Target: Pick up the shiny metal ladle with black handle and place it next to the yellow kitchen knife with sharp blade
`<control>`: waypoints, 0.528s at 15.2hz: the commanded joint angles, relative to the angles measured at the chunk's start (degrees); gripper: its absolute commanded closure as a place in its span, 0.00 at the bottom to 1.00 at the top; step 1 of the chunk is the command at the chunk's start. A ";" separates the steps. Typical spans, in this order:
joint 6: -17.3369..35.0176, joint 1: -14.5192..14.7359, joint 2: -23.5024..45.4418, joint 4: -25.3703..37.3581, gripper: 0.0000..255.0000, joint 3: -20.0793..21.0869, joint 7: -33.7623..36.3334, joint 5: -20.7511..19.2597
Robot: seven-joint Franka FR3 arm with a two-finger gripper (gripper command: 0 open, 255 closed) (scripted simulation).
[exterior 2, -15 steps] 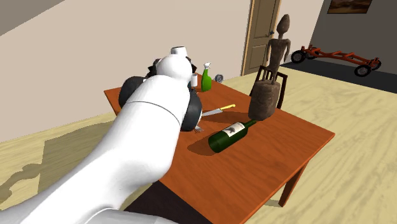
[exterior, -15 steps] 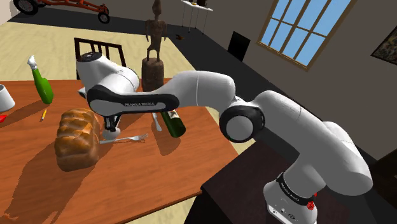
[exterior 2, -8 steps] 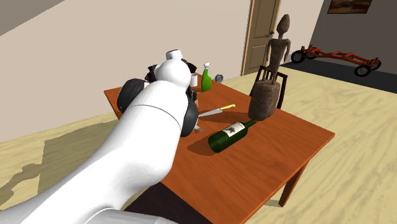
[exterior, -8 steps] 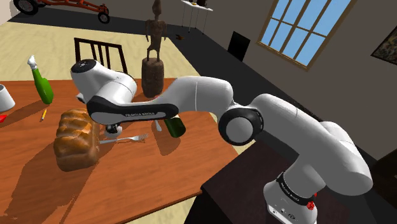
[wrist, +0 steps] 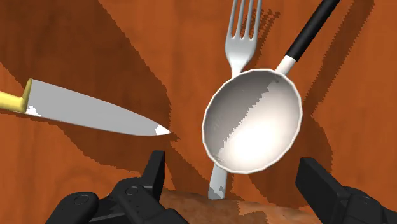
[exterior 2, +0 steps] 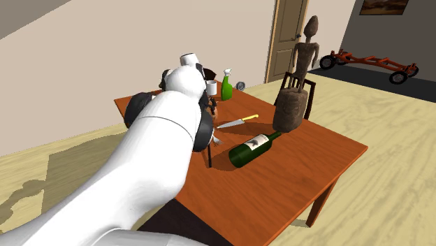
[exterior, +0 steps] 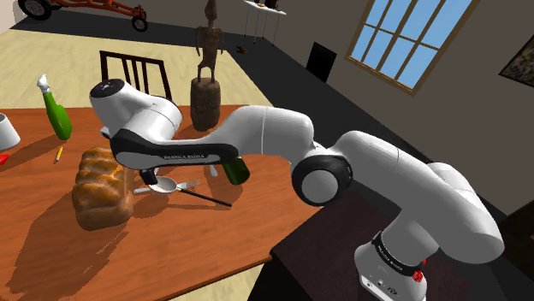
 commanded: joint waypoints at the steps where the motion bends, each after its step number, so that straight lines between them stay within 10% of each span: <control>1: 0.98 4.05 -4.82 -3.68 0.00 -17.29 -1.95 17.10; 8: 0.26 6.13 -3.44 -1.09 0.00 -24.78 -3.52 24.37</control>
